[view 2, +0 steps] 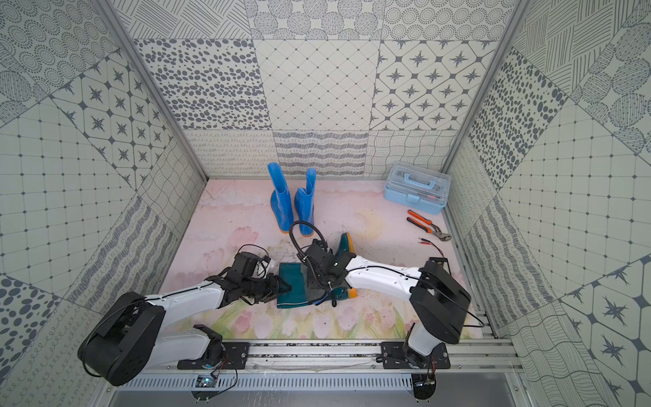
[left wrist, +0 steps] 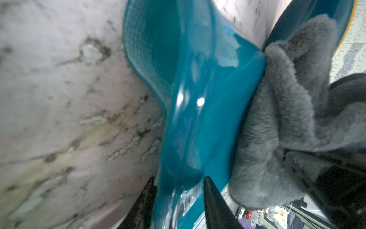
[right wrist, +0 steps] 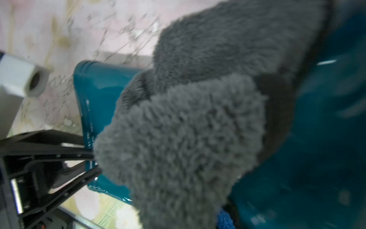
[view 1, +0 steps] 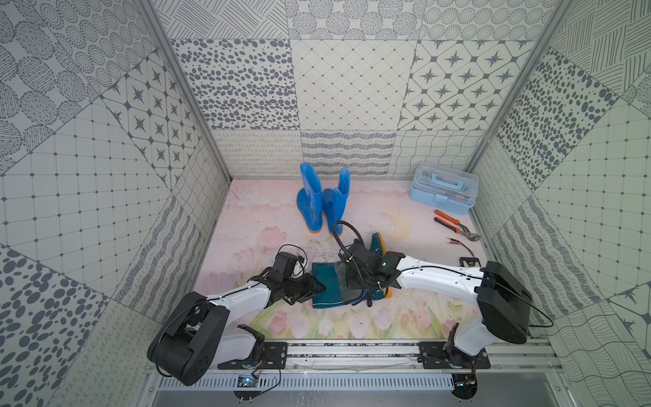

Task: Wipe the rubber boots with a cloth
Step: Wipe the dirt off the rubber boot.

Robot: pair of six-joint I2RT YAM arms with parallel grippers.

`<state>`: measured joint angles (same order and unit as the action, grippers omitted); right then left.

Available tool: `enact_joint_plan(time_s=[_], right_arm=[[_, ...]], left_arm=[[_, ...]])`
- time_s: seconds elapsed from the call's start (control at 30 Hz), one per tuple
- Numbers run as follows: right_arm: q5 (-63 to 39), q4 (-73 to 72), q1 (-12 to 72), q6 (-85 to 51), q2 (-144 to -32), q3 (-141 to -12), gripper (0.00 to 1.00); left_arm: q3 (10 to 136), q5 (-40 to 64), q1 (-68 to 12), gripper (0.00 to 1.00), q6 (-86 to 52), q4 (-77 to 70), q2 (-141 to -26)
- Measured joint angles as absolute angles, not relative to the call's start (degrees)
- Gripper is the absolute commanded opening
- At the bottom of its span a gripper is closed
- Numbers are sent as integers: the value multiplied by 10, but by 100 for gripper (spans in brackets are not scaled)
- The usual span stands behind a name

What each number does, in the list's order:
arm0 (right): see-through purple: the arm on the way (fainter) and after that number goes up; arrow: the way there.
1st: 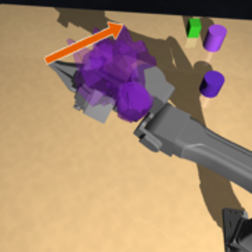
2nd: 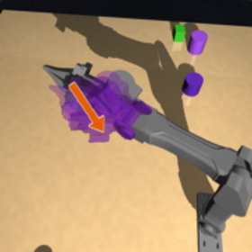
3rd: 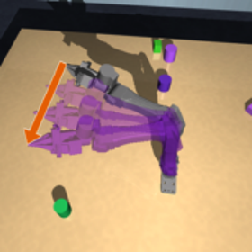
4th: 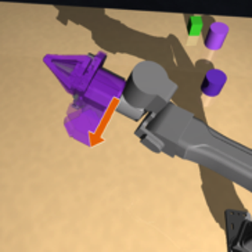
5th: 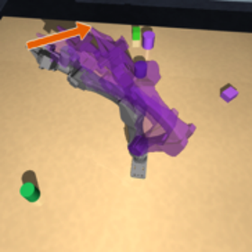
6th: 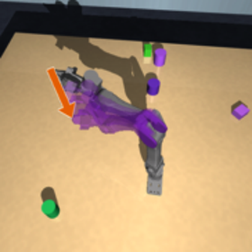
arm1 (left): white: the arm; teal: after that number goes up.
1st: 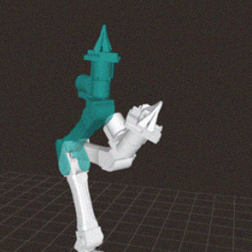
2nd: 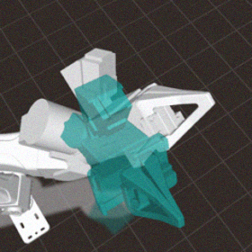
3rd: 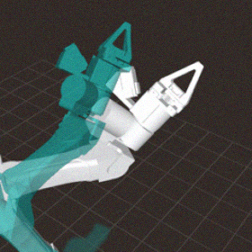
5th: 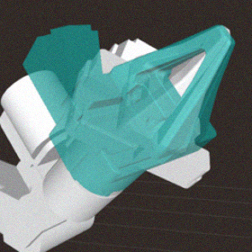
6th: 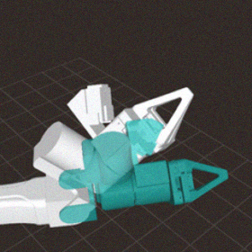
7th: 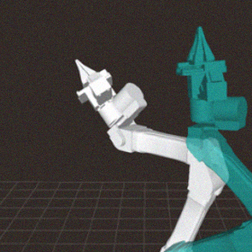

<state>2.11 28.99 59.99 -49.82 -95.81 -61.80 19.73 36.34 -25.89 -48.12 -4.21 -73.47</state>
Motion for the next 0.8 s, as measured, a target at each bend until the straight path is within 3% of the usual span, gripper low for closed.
enact_joint_plan(time_s=[0.1,0.23,0.53,0.63,0.8], right_arm=[[-11,249,628,-502,-1015,-660,0],[-25,260,616,-494,-1013,-672,0],[25,359,441,-461,-795,-550,0],[10,347,471,-459,-837,-559,0],[-33,308,584,-463,-1005,-668,0]], left_arm=[[198,371,-259,0,-483,-53,-733],[206,367,-259,0,-481,-27,-710],[228,367,-259,0,-458,38,-655],[226,367,-259,0,-456,40,-662],[227,361,-264,0,-455,41,-677]])
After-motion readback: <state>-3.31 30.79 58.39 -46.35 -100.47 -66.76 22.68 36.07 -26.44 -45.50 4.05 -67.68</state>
